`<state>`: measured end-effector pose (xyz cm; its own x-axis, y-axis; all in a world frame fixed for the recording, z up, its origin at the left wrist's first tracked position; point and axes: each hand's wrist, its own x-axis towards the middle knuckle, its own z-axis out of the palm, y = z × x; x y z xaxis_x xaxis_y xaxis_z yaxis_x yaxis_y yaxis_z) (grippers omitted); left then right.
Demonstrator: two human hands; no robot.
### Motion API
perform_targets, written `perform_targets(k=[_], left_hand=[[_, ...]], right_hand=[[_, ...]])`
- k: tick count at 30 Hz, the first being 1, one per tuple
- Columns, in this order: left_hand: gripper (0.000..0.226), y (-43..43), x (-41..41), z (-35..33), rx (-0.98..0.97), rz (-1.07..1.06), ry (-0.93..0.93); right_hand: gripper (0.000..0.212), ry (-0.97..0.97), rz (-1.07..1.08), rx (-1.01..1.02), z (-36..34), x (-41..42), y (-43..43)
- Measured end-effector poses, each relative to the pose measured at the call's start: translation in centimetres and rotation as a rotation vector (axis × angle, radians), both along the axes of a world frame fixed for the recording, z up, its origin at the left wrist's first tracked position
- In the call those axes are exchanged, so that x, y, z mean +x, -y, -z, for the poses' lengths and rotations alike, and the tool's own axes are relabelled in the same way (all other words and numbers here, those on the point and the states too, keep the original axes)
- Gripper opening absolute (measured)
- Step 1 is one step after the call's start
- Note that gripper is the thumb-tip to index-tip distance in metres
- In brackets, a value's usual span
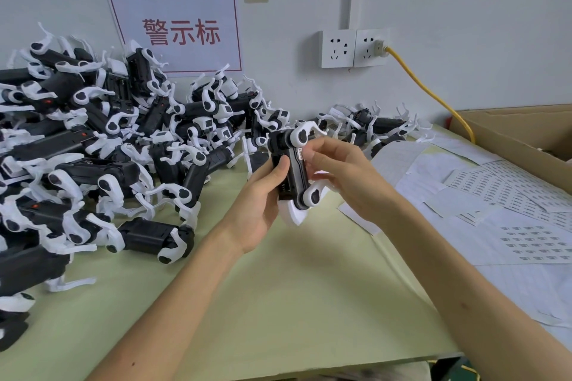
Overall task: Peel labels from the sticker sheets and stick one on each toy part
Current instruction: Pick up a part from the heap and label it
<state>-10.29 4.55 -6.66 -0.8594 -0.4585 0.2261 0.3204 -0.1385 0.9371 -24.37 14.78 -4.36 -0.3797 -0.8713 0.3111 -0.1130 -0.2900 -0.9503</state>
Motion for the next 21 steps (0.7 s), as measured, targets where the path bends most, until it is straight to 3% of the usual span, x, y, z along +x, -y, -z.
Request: perform_targets(k=[4, 9, 14, 19, 21], left_hand=[[0.056, -0.04, 0.28, -0.28, 0.055, 0.022, -0.015], [0.046, -0.59, 0.41, -0.23, 0.043, 0.091, 0.023], [0.039, -0.62, 0.99, -0.92, 0.115, 0.161, 0.016], [0.036, -0.51, 1.01, -0.93, 0.167, 0.151, 0.0], [0.036, -0.57, 1.06, -0.98, 0.171, 0.143, 0.0]], right_hand=[[0.009, 0.024, -0.021, -0.015, 0.02, 0.22, -0.05], [0.024, -0.019, 0.002, -0.029, -0.08, 0.69, -0.02], [0.045, 0.031, -0.105, -0.04, -0.03, 0.42, -0.11], [0.017, 0.049, -0.153, -0.037, 0.09, 0.32, 0.1], [0.02, 0.057, -0.158, -0.052, 0.18, 0.3, 0.22]])
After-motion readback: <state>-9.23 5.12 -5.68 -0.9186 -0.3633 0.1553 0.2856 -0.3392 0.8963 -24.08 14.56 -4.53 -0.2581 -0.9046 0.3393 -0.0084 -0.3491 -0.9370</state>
